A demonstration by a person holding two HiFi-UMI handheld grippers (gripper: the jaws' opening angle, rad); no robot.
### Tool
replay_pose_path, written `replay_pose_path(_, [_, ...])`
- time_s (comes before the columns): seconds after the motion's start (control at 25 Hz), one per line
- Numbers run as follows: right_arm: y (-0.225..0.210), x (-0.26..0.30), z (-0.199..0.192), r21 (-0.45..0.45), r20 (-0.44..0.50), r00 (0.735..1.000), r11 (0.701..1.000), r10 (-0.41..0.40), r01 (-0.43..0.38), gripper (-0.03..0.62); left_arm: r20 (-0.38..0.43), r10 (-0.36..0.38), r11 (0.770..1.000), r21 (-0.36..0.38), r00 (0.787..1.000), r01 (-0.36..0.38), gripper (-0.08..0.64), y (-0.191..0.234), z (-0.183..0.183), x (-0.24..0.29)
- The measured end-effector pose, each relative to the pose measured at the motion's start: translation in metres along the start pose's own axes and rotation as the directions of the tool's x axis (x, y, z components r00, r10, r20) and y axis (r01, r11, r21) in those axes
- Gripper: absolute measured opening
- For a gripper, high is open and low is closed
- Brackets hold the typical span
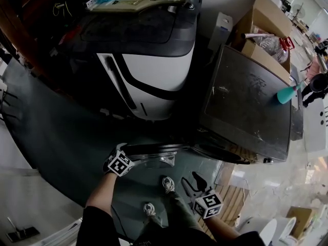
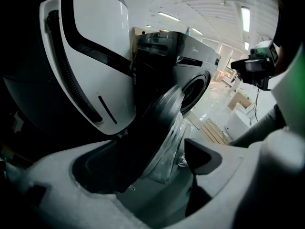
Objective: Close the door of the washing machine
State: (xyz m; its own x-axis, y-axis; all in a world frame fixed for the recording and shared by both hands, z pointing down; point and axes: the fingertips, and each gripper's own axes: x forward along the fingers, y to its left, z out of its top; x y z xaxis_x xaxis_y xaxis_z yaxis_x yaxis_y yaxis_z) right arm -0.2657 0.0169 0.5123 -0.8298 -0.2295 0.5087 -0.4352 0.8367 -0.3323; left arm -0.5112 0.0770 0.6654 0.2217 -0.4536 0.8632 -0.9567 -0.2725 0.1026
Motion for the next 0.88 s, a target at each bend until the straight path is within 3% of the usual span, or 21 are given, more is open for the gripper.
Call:
replay_pose_path(0.4, [0.033,-0.050,-0.035,0.036,0.035,0.997,0.997,-0.070,0.069,0.187,-0.008,-0.044,0.999,0.015,0.999,0.045,0.440,-0.063,-0.033,-0.016])
replay_pose_path(0.6, [0.047,-0.085,-0.068,0.078,0.045,0.989,0.987,-0.142,0.138,0.186,-0.017,-0.115,0.992,0.040,0.993,0.116,0.439,-0.114,-0.054,-0.023])
replay_pose_path(0.88, [0.079,-0.129,-0.110,0.133,0.087,0.969,0.967,-0.229,0.216,0.186,0.048,-0.198,0.978,0.071,0.979,0.194,0.410,-0.183,-0.067,-0.026])
